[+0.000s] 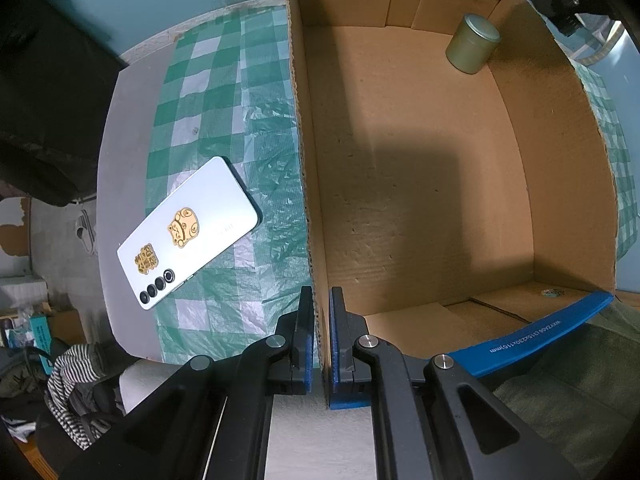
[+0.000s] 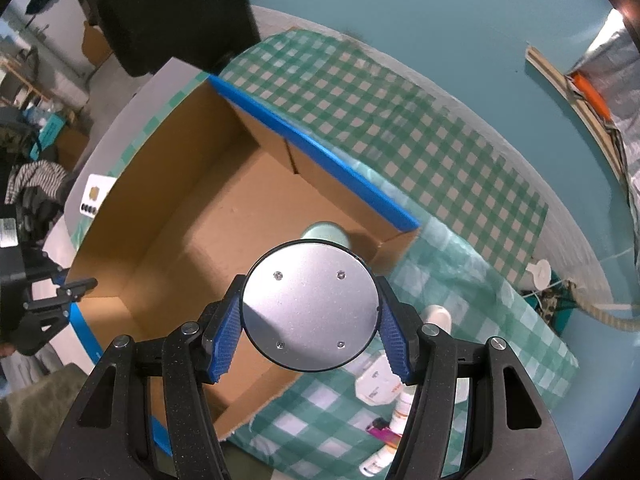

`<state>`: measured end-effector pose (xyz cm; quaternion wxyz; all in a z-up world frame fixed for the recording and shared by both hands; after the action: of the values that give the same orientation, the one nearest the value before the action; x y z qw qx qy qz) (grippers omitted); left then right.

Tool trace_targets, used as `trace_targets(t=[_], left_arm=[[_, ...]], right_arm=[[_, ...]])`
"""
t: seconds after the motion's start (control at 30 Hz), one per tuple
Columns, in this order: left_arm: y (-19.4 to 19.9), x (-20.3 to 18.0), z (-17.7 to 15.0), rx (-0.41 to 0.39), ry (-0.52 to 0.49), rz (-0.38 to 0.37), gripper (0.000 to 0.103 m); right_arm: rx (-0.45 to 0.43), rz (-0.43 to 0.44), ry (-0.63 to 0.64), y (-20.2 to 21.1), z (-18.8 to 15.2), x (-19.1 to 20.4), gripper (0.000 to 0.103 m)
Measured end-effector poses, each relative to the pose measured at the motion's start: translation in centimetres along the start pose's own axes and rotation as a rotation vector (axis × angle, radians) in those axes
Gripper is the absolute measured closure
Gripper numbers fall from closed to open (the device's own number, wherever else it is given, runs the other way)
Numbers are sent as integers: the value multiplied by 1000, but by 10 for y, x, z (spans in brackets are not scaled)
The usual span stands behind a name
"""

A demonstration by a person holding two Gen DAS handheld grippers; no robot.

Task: Organize rigid objects
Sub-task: 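Lift the puck with the right gripper and carry it over the box, then open the right gripper to drop the puck beside the tin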

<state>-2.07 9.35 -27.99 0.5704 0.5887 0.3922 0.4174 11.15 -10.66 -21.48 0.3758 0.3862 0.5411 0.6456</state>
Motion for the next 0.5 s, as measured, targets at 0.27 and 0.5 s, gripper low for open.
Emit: trace_targets(t=[0.27, 0.5], left_arm=[[0, 1, 1, -1, -2, 1, 96], [0, 1, 2, 0, -3, 0, 96]], right_arm=[[17, -4, 59, -19, -1, 16, 41], [57, -1, 77, -37, -8, 24, 41]])
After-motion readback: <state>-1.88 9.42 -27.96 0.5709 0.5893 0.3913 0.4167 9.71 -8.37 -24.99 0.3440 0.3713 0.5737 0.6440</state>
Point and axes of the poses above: each gripper's, at about its wrist camera, not at the fingertips, and y roughly against the way its jaws point, x to its left, z to its top, the point moved 7 cm from there along -y, roughly the way its jaws point, and after that the axes turned 2 degrees about x, right-handed, at the moved point
